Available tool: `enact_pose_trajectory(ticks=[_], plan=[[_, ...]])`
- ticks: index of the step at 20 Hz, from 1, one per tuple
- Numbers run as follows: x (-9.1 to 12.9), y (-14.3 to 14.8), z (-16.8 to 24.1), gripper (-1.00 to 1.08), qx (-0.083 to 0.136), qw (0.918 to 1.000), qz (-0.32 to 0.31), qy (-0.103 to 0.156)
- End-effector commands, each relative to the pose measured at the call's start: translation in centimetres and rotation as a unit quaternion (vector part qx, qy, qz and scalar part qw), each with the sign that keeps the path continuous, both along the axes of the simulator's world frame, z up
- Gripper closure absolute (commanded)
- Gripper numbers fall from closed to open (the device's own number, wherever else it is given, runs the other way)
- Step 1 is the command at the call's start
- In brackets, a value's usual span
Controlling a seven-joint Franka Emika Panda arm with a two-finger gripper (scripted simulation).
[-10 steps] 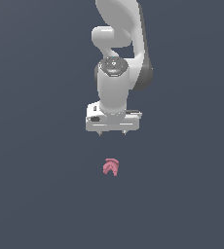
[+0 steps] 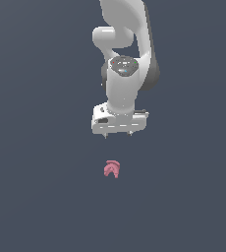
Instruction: Pick up the object and move it to a goal position.
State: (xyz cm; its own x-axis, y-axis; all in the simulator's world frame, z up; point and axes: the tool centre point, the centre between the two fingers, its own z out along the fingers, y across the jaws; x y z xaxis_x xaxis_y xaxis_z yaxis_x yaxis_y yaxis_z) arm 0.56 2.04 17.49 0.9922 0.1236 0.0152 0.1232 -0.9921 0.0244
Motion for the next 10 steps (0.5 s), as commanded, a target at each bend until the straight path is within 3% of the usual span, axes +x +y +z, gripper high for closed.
enact_pose_trajectory(ticks=[1, 10], plan=[[0.0, 0.3, 0.1, -0.92, -0.001, 1.0000, 0.008, -0.001], [1.1, 0.0, -0.7, -0.92, 0.001, 0.9999, -0.014, 0.000]])
